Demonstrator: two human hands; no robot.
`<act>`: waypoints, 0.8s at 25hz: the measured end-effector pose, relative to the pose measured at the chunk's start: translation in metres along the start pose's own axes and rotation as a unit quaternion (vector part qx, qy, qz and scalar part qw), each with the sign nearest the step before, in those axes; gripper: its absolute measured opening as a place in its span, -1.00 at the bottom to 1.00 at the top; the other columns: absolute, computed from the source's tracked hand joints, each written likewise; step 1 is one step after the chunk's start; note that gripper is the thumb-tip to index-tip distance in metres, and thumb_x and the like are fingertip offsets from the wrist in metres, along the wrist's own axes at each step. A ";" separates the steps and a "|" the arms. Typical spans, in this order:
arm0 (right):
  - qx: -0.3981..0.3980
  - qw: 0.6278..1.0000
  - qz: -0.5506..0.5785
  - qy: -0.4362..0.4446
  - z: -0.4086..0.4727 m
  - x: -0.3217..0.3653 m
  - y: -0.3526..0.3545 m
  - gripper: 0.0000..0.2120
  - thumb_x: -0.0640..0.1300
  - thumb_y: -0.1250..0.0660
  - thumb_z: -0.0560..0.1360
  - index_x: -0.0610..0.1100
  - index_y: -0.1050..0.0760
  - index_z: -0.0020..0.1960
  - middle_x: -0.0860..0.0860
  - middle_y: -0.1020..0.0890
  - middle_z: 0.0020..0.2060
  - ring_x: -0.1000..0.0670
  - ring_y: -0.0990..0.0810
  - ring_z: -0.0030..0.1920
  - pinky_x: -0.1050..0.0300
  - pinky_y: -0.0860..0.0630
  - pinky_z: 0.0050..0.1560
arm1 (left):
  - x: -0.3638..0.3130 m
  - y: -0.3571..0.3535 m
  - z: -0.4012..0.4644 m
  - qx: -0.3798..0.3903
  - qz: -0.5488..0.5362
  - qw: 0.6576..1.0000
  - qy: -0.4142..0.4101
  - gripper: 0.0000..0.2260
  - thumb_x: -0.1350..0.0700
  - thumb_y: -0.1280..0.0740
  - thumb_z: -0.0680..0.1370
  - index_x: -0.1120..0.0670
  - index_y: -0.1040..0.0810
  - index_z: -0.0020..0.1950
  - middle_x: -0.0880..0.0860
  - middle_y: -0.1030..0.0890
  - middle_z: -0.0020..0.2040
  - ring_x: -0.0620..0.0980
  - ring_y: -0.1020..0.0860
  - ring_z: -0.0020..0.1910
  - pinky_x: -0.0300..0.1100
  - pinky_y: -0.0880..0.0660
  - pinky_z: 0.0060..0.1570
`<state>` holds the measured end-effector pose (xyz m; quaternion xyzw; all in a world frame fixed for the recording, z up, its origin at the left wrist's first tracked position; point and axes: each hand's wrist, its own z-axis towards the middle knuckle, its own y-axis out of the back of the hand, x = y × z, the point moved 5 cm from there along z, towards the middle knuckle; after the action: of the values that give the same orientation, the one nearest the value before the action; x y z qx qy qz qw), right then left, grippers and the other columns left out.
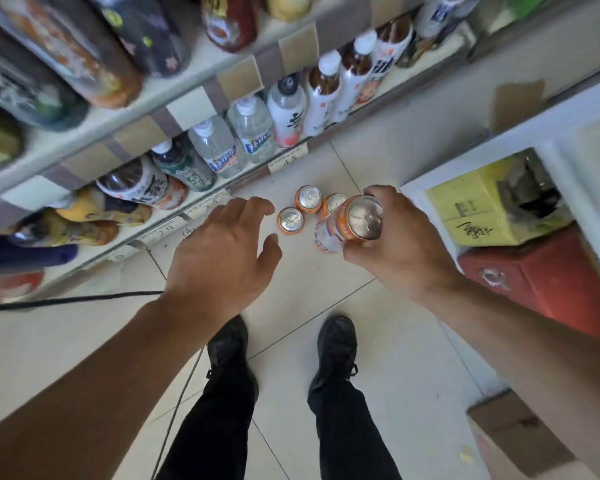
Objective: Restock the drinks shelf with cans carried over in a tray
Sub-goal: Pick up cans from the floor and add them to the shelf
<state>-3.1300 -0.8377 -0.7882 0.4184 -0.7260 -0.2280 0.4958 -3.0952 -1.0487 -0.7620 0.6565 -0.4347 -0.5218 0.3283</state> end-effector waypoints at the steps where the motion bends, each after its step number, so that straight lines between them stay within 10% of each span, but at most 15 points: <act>1: -0.014 1.000 0.010 0.011 -0.006 0.011 0.021 -0.27 0.11 -0.50 0.24 -0.02 -0.36 0.35 0.01 -0.56 0.16 -0.04 -0.53 0.14 0.22 -0.38 0.00 | -0.011 0.020 0.002 -0.005 0.003 1.000 -0.005 -0.69 -0.02 -0.21 0.54 0.00 -0.46 0.26 -0.02 -0.57 0.14 0.09 -0.55 0.10 -0.02 -0.49 -0.13; 20: -0.194 0.953 0.104 0.210 -0.152 0.274 0.468 -0.42 0.15 -0.54 0.28 0.08 -0.43 0.21 0.29 -0.55 -0.08 0.25 -0.54 -0.06 0.37 -0.43 -0.03 | -0.242 0.422 -0.052 -0.190 -0.067 0.971 -0.126 -0.60 -0.15 -0.20 0.50 -0.11 -0.27 0.30 0.00 -0.52 0.21 0.12 -0.54 0.12 0.05 -0.54 -0.04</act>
<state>-3.2138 -0.7978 -0.2328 0.2749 -0.5866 -0.2188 0.7296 -3.1599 -1.0007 -0.2794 0.5389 -0.3198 -0.6943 0.3541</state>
